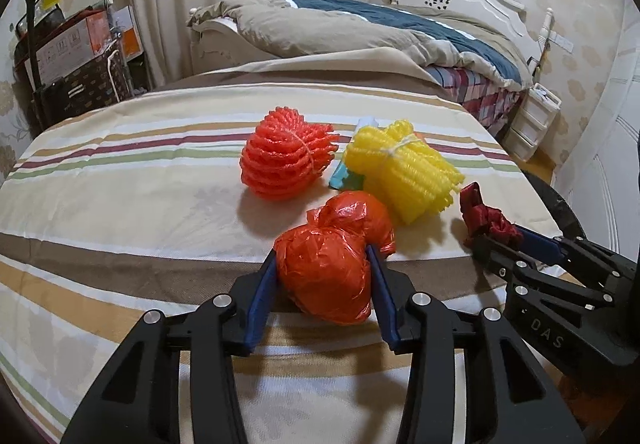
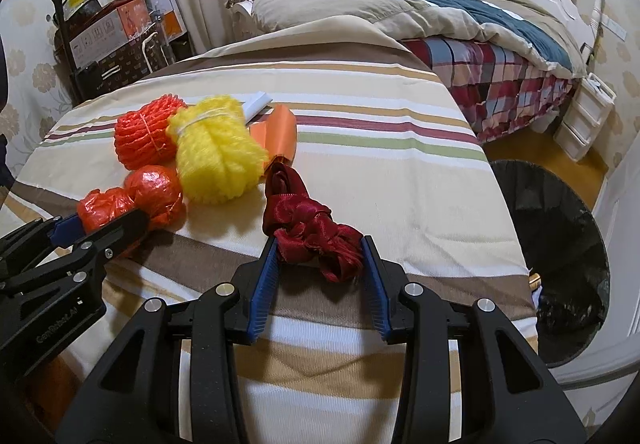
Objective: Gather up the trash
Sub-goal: 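Carry the red bag and dark red cloth over the trash bin with both grippers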
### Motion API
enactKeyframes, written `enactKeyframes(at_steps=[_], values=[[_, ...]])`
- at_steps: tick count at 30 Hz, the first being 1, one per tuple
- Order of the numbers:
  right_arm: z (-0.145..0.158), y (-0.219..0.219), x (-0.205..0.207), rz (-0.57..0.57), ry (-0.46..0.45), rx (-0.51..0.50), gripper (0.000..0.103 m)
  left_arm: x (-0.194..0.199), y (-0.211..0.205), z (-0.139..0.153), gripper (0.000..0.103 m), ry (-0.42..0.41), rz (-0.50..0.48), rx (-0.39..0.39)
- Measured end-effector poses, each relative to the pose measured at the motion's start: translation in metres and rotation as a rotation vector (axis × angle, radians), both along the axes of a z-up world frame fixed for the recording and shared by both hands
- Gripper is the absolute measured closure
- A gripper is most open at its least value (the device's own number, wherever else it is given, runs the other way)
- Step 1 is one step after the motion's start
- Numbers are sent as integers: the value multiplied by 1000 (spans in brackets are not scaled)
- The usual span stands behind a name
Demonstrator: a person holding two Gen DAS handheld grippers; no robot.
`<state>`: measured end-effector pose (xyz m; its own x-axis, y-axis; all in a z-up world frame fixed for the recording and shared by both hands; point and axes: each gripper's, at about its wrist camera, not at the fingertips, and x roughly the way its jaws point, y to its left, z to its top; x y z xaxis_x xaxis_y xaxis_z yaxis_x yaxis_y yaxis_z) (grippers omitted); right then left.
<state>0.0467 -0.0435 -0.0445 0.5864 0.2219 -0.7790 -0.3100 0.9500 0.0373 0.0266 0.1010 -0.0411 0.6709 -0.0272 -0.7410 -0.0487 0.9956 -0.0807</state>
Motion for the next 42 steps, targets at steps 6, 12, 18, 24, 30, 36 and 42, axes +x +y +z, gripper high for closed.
enactKeyframes(at_steps=[6, 12, 18, 24, 30, 36, 42], values=[[1, -4, -4, -14, -2, 13, 64, -8, 5, 3, 59, -17, 29, -7], [4, -9, -12, -28, -17, 29, 64, -23, 9, 8, 59, -49, 61, -18], [10, -20, -23, -54, -45, 45, 64, -37, -2, 19, 59, -108, 54, -1], [18, -39, -32, -100, -79, 56, 64, -41, -18, 28, 59, -139, 20, -16], [26, -64, -36, -164, -110, 55, 64, -37, -40, 31, 59, -159, -26, -30], [31, -95, -34, -237, -132, 43, 64, -25, -71, 36, 59, -168, -92, -51], [35, -130, -26, -314, -152, 32, 64, -9, -107, 37, 59, -181, -157, -50]])
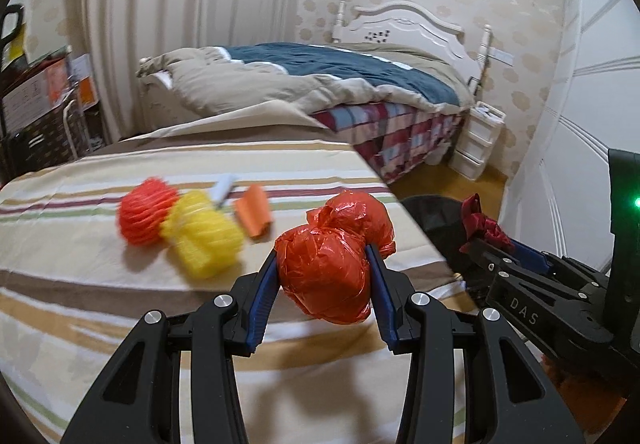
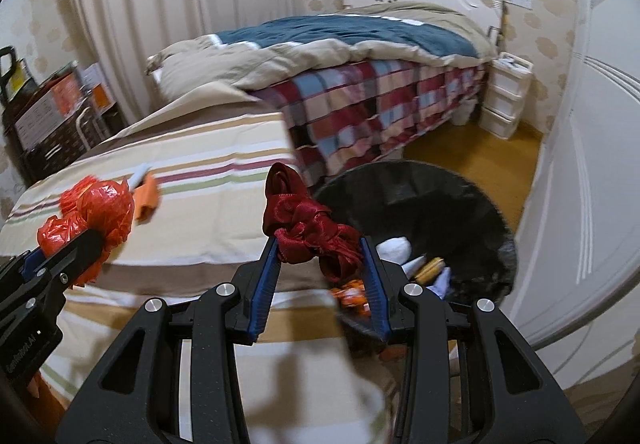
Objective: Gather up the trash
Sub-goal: 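Carry the red bag and dark red cloth over the trash bin with both grippers, then open both grippers to drop the bag and cloth into the bin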
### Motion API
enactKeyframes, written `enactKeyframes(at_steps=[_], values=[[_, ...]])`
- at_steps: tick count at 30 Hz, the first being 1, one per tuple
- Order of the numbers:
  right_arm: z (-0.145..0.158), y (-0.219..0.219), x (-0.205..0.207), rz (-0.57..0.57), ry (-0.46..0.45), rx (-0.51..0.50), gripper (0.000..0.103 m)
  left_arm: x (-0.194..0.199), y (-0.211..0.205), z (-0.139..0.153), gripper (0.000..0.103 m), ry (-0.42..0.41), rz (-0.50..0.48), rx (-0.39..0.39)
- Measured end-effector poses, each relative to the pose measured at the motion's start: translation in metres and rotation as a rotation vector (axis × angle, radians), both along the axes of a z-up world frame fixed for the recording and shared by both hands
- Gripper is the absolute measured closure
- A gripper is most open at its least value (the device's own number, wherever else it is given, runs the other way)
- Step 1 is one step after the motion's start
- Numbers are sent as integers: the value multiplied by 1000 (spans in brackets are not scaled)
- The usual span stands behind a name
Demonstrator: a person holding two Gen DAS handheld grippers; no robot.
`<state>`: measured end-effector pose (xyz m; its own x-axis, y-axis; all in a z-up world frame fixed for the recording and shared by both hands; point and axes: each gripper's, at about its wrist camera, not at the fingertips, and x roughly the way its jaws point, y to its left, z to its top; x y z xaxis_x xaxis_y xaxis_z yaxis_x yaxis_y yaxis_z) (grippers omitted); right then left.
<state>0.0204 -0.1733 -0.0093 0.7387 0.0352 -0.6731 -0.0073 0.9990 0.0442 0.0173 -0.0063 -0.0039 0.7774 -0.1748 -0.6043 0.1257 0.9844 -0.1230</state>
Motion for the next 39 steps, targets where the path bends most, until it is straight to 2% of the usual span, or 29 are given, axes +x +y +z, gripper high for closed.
enactKeyframes(at_steps=[14, 33, 35, 36, 38, 39], values=[[-9, -62, 20, -113, -2, 4, 64, 40, -75, -9, 59, 23, -88, 26], [-23, -101, 47, -174, 21, 9, 63, 79, -124, -28, 59, 69, -102, 89], [-26, -103, 50, -178, 25, 5, 61, 80, -125, -29, 53, 71, -97, 94], [-28, -103, 51, -181, 27, 4, 57, 80, -125, -30, 50, 76, -94, 91], [-30, -105, 52, -189, 26, 3, 47, 81, -121, -30, 35, 78, -80, 83], [-31, -106, 52, -196, 24, 1, 42, 81, -120, -29, 34, 76, -76, 77]])
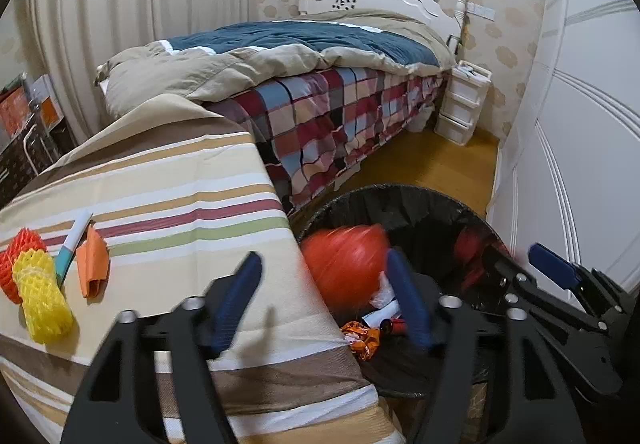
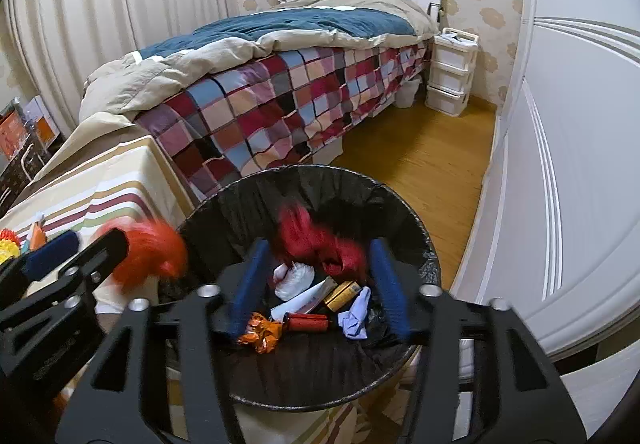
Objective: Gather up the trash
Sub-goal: 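Open both grippers to drop the bag and cloth into the bin, then move both open grippers back over the remaining items on the bed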
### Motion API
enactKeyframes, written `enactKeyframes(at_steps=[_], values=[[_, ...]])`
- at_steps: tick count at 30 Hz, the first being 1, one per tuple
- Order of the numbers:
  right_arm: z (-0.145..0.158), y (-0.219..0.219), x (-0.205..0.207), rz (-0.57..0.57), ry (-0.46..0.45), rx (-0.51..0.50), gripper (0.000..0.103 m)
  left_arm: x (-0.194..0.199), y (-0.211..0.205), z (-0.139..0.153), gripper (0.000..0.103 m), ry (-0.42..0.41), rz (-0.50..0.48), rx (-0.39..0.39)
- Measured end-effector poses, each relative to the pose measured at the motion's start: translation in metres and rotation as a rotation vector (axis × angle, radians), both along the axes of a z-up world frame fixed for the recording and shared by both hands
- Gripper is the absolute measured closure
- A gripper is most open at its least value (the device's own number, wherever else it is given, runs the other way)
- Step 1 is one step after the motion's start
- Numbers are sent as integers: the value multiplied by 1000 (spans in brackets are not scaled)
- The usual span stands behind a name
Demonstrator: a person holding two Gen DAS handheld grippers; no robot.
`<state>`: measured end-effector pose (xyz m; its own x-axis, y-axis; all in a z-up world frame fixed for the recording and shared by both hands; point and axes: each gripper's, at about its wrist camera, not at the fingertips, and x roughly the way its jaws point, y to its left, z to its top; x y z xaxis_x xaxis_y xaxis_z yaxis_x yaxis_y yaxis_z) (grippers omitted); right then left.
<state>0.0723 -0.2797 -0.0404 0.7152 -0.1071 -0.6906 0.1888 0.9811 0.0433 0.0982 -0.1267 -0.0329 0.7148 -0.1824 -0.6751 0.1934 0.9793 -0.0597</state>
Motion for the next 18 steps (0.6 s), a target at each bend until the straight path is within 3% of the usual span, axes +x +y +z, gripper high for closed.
enactKeyframes(at_steps=[7, 18], values=[[-2, -1, -3, -17, 3, -9, 35, -6, 12, 2, 24, -7, 37, -4], [4, 23, -12, 14, -3, -5, 30, -23, 55, 3, 22, -2, 116, 13]])
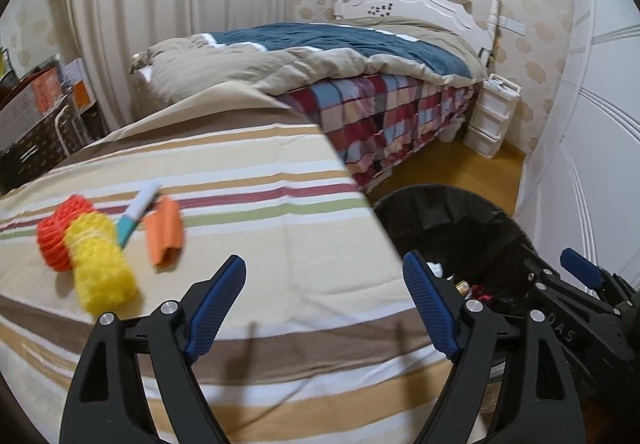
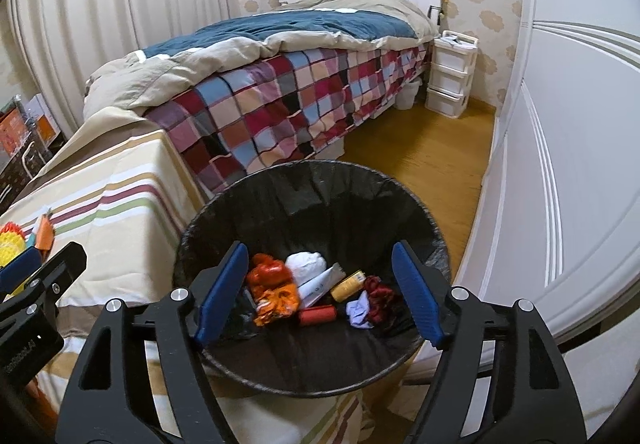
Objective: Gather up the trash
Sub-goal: 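Move both open grippers back over the remaining items on the bed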
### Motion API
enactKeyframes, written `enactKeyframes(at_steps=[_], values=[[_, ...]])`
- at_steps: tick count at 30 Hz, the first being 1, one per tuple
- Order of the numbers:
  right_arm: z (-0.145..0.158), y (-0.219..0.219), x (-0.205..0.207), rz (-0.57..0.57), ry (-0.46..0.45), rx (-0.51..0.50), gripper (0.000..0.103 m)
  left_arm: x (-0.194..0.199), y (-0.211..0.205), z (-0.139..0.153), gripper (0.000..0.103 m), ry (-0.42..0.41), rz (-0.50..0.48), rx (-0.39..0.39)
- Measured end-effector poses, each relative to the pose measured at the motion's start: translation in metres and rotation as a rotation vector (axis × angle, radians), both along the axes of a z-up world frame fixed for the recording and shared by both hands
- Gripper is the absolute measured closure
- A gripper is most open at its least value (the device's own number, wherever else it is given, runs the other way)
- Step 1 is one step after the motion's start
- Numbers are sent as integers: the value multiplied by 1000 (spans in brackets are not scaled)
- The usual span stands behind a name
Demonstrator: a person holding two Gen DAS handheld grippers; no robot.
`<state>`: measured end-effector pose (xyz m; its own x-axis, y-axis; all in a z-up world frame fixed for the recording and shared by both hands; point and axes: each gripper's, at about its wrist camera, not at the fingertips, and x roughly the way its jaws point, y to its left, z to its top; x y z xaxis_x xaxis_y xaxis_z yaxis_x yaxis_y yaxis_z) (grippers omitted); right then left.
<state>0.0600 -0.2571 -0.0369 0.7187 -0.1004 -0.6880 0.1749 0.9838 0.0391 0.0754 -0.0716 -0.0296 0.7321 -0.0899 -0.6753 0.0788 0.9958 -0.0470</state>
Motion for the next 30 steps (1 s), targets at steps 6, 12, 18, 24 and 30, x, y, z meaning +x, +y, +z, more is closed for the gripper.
enactKeyframes(at_steps=[6, 12, 18, 24, 30], values=[[2, 31, -7, 56, 15, -53, 30, -17, 34, -1, 22, 16, 49, 2], [13, 49, -15, 108, 3, 9, 28, -32, 64, -6, 22, 31, 87, 13], [5, 91, -24, 206, 35, 29, 25, -46, 97, -9, 22, 49, 122, 26], [3, 138, -33, 308, 60, 8, 24, -61, 135, -12, 22, 66, 175, 35], [0, 181, -41, 406, 84, -31, 24, -71, 175, -13, 22, 80, 246, 12]])
